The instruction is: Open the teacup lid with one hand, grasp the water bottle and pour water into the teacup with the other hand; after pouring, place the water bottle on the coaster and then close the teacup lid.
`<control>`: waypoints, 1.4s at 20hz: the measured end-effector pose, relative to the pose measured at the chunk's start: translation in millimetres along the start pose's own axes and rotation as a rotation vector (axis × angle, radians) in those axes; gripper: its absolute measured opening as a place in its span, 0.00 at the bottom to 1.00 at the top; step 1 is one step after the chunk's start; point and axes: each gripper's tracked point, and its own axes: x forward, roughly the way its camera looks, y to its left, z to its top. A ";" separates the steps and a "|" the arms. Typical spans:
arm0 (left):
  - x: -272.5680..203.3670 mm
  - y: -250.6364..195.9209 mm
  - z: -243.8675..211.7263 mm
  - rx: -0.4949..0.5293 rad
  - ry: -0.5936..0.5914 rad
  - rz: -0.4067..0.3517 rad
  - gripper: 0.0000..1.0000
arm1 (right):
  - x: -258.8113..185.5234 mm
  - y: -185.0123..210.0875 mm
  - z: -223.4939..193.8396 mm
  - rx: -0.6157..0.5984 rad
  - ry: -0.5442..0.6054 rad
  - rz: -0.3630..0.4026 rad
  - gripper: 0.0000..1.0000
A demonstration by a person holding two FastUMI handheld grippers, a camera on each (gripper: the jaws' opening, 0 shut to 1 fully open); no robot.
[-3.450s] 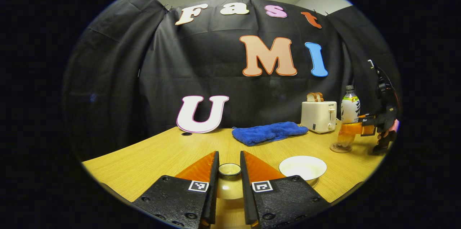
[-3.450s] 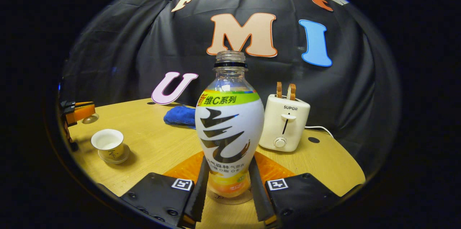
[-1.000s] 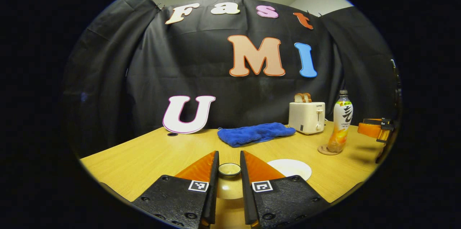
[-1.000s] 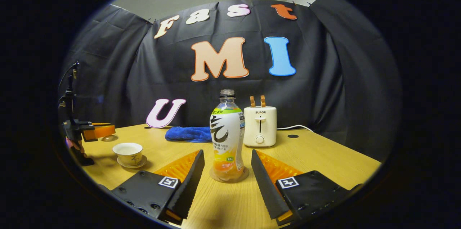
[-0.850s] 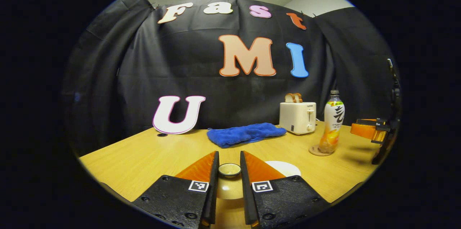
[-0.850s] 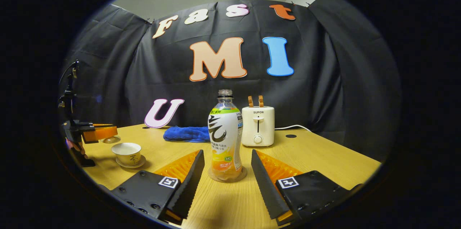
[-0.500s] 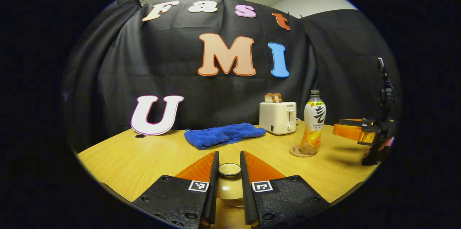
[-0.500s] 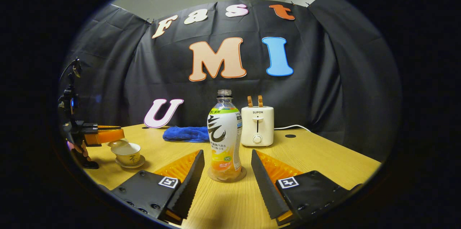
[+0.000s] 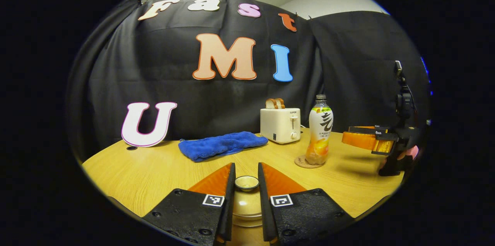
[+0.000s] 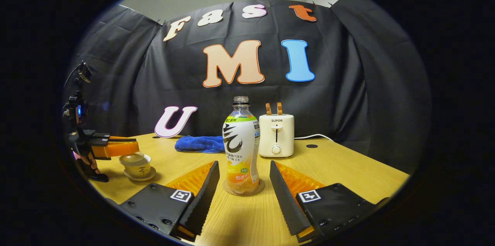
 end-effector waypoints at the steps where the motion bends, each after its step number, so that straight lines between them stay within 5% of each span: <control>1: 0.8 -1.4 -1.3 0.004 0.013 -0.006 0.29 | 0.1 -0.3 -1.2 0.000 0.000 0.000 0.80; 14: 5.3 -3.9 -9.6 0.018 0.072 -0.009 0.33 | 1.6 0.0 -1.8 0.000 0.001 0.000 0.80; 16: 3.5 -3.8 -6.3 0.013 0.051 -0.011 0.43 | 0.8 0.2 -0.7 0.000 0.001 0.000 0.84; 20: -1.1 -2.1 2.5 -0.002 -0.007 -0.010 0.82 | 1.2 -0.3 -1.0 0.000 0.001 0.000 0.80; 21: -2.9 -0.5 5.0 -0.004 -0.021 -0.005 0.90 | 1.1 -0.2 -0.9 0.000 0.001 0.000 0.88; 28: -9.1 12.8 5.1 -0.012 -0.032 0.068 0.92 | 0.2 0.9 -1.5 0.000 0.001 0.003 0.80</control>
